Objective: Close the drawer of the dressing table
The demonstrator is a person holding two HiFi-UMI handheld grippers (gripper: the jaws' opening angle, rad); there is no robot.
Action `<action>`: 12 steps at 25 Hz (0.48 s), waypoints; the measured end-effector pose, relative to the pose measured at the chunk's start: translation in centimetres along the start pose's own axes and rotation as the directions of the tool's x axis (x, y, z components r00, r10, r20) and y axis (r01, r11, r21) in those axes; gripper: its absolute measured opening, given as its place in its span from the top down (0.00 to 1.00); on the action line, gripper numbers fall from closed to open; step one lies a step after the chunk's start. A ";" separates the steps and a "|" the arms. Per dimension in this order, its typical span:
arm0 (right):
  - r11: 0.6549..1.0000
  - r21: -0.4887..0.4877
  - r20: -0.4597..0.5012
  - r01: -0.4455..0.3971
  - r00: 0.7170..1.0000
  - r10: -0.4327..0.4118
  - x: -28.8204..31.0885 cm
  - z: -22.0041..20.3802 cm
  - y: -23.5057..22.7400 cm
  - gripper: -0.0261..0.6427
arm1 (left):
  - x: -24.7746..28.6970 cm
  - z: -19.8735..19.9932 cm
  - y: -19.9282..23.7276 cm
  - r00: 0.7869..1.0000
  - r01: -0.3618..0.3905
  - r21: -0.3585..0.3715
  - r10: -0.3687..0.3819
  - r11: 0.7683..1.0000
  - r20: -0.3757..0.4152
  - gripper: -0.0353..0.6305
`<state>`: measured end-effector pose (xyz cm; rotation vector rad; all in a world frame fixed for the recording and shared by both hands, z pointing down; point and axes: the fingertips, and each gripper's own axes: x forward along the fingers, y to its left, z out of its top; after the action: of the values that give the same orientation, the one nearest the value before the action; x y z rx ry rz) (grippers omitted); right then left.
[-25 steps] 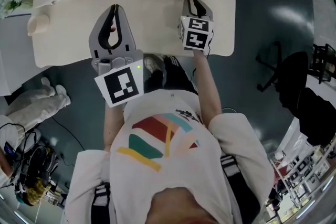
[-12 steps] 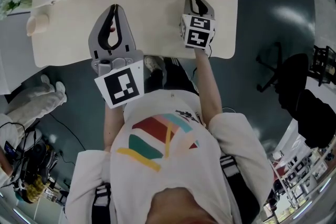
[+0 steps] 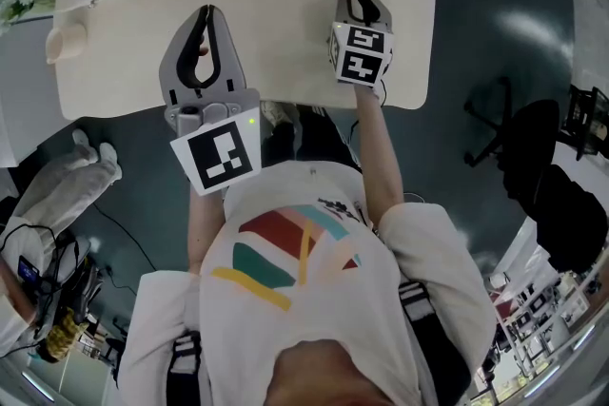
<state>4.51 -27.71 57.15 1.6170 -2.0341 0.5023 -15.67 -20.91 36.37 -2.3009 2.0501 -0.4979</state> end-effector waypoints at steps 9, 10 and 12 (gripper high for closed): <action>1.000 -0.008 0.005 -0.001 1.000 0.001 0.6 0.6 -0.3 0.85 | 0.5 0.2 0.3 1.000 -0.013 -0.007 0.013 1.000 0.000 0.93; 1.000 -0.009 0.005 -0.001 1.000 0.001 0.7 0.7 -0.3 0.85 | 0.6 0.1 0.4 1.000 -0.015 -0.008 0.015 1.000 -0.002 0.93; 1.000 -0.010 0.006 -0.002 1.000 0.002 0.9 0.8 -0.3 0.85 | 0.7 0.0 0.5 1.000 -0.017 -0.009 0.017 1.000 -0.005 0.93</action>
<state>4.50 -28.92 57.03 1.6125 -2.0399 0.4882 -16.12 -21.67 36.42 -2.2871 2.0772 -0.4945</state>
